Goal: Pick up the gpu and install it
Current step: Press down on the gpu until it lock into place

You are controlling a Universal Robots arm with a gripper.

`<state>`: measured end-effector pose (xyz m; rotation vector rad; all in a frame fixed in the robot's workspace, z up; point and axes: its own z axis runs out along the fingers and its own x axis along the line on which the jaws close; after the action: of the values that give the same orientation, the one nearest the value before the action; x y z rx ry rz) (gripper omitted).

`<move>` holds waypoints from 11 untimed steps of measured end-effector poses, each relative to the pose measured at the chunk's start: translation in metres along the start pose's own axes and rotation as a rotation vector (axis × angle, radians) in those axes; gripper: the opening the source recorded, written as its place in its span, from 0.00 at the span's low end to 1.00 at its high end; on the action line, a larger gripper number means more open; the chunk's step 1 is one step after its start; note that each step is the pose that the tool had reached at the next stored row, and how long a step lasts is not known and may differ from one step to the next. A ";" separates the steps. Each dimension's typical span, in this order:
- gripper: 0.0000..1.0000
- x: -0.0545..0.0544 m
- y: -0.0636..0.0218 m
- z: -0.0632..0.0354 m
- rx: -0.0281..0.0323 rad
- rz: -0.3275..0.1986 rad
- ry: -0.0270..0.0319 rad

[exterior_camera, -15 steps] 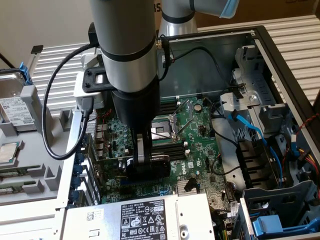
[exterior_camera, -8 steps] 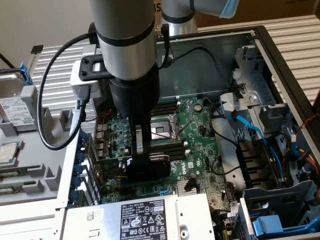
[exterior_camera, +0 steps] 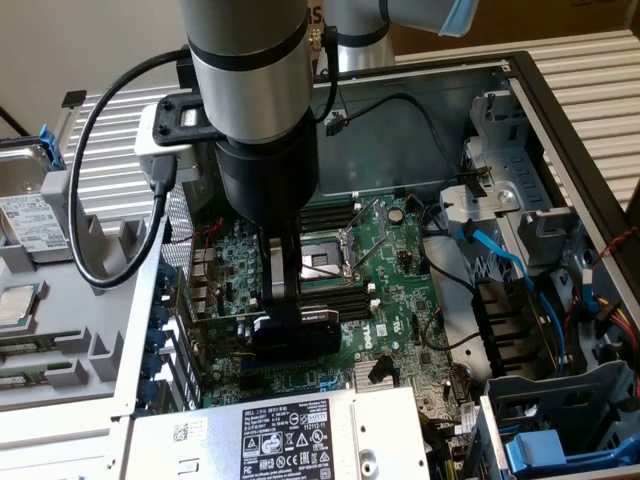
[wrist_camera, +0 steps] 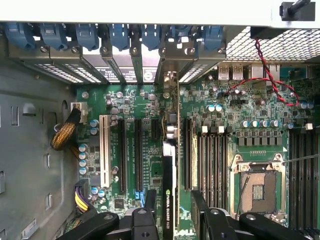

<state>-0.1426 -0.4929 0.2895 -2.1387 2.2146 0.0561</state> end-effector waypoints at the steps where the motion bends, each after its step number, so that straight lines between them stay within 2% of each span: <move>1: 0.40 0.000 0.0000 0.0000 0.0000 0.000 0.0000; 11: 0.38 0.000 0.0000 0.0000 0.0000 0.000 0.0000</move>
<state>-0.1426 -0.4929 0.2895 -2.1387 2.2146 0.0561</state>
